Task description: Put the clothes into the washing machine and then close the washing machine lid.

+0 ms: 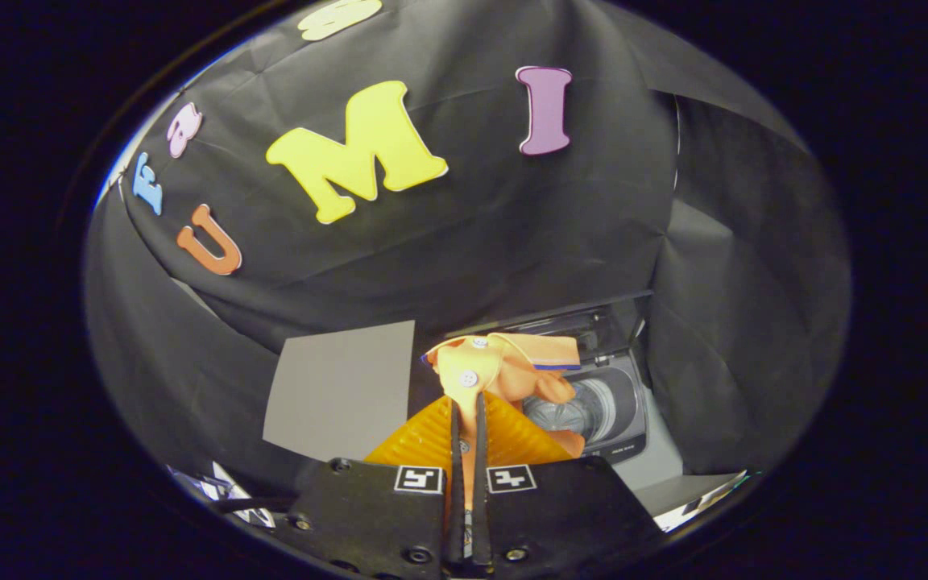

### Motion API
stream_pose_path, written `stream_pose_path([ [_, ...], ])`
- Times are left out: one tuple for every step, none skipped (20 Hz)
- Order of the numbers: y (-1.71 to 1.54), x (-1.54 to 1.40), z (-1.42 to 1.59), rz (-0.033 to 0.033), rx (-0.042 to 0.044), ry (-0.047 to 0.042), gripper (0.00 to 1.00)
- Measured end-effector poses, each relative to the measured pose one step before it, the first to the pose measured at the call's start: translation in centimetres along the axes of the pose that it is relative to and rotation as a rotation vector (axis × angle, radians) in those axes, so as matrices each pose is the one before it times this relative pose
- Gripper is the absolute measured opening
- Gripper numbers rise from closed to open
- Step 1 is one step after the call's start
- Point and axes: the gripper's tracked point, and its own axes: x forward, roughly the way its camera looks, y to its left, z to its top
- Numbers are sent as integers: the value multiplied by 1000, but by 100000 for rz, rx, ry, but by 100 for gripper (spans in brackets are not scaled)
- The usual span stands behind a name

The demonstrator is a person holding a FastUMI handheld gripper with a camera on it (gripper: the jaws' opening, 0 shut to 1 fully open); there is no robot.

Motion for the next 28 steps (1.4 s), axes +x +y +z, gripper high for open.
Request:
stream_pose_path([
  [-778,372,-90,-790,-7,591,7],
  [-608,450,-160,-594,-174,793,7],
  [-730,571,-117,-588,334,600,7],
  [-620,560,-26,-256,106,810,7],
  [-651,632,-184,-142,382,736,7],
  [-521,608,-127,-79,-265,906,7],
  [-568,646,-234,-197,-95,647,7],
  [-549,614,-136,-238,-511,849,7],
  [-554,659,-244,-189,20,784,7],
  [-359,679,-101,0,-203,819,7],
  [-493,809,-221,-102,288,763,7],
  [-395,767,-84,-97,226,639,7],
  [-633,750,-248,-570,34,856,7],
  [-472,830,-226,-1033,-228,1398,7],
  [-539,828,-473,-715,-472,1332,7],
  [-351,1002,-257,-388,-599,1405,7],
  [-399,949,-402,-362,-378,1303,7],
  [-267,1029,-279,-76,-267,1245,7],
  [-278,959,-288,-90,-40,1106,7],
  [-327,854,-270,-178,77,1002,7],
  [-410,971,-393,-87,249,983,7],
  [-290,759,-102,-145,150,721,7],
  [-296,831,-87,-266,115,421,7],
  [-205,817,-90,-198,-230,99,7],
  [-295,752,-181,-179,-261,-48,7],
  [-217,725,21,43,-58,-468,7],
  [-187,750,19,-158,-4,-163,7],
  [-214,681,-272,-529,-129,323,7],
])
